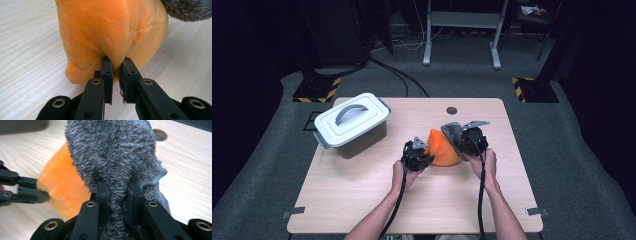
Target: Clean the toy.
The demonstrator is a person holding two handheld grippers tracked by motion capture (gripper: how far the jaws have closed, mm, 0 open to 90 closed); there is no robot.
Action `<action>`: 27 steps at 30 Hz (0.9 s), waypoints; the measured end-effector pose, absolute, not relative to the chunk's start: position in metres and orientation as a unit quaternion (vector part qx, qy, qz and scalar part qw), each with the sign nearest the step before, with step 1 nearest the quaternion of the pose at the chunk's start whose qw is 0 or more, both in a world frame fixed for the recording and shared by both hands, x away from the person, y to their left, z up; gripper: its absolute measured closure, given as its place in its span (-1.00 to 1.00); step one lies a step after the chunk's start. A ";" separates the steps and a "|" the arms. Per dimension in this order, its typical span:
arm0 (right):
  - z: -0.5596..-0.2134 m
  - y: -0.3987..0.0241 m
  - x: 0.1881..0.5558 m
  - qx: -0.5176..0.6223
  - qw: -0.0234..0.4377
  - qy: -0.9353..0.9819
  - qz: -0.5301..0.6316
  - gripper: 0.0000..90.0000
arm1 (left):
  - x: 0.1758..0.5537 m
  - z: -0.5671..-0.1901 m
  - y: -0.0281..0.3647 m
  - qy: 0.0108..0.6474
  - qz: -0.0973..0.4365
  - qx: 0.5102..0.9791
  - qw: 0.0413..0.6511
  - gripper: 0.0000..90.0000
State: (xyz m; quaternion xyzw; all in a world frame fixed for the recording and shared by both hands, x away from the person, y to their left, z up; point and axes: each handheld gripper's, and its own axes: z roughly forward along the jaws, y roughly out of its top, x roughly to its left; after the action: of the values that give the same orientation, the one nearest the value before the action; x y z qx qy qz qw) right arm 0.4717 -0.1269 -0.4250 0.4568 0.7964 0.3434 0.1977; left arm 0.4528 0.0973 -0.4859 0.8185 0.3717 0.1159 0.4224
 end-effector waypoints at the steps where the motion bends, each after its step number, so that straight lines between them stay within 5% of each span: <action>1: -0.426 -0.128 0.472 0.462 0.195 0.793 0.346 0.67 | 0.453 -0.486 0.097 0.371 0.116 0.819 0.422 0.81; 27: -0.478 -0.160 0.487 0.516 0.162 0.789 0.290 0.67 | 0.452 -0.487 0.099 0.376 0.114 0.816 0.424 0.81</action>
State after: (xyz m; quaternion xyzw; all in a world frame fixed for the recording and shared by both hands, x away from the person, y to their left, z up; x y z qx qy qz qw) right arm 0.4874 -0.1601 -0.4779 0.5162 0.7893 0.2904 0.1620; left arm 0.4521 0.0986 -0.4873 0.8162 0.3762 0.1137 0.4235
